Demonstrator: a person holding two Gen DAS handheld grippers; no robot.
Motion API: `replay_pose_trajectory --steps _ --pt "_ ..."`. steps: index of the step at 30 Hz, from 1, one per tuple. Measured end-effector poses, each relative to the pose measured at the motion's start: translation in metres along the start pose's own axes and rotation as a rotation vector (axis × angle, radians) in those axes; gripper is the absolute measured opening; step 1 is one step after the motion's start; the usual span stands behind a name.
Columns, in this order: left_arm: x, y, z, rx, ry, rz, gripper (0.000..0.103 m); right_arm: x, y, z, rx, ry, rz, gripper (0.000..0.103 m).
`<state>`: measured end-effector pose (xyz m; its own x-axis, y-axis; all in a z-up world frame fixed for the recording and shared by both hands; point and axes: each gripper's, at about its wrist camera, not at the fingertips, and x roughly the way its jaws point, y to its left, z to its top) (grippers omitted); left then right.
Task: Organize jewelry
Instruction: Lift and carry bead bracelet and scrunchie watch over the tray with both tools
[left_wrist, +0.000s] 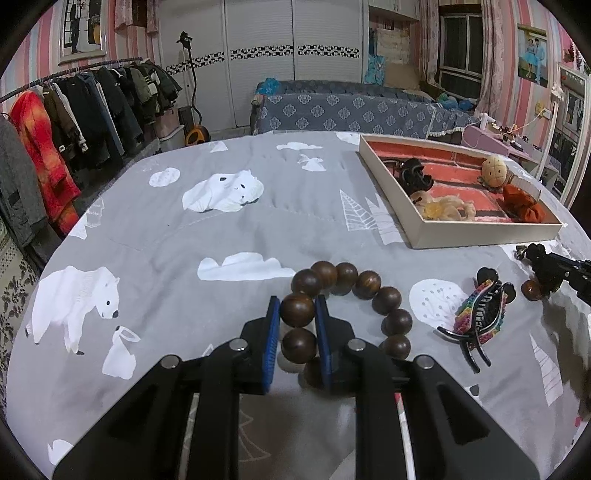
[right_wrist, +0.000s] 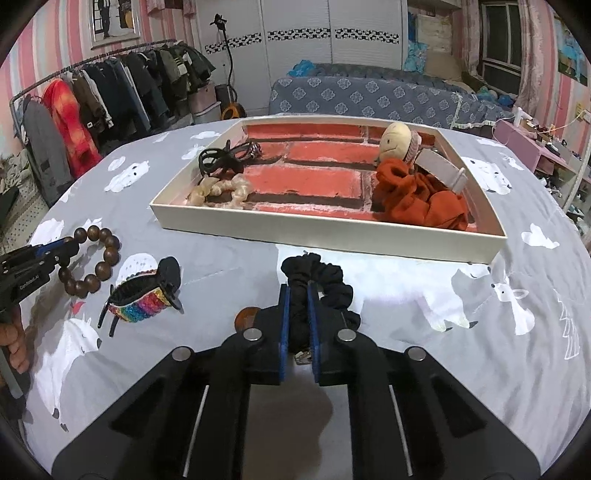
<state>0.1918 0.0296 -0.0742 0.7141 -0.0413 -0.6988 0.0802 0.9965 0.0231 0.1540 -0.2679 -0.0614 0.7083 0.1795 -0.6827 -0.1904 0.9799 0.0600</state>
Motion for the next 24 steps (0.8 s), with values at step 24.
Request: replay_pose_trajectory --steps 24 --pt "-0.074 -0.011 0.026 0.028 -0.168 -0.018 0.019 -0.091 -0.022 0.024 0.039 -0.215 -0.011 0.010"
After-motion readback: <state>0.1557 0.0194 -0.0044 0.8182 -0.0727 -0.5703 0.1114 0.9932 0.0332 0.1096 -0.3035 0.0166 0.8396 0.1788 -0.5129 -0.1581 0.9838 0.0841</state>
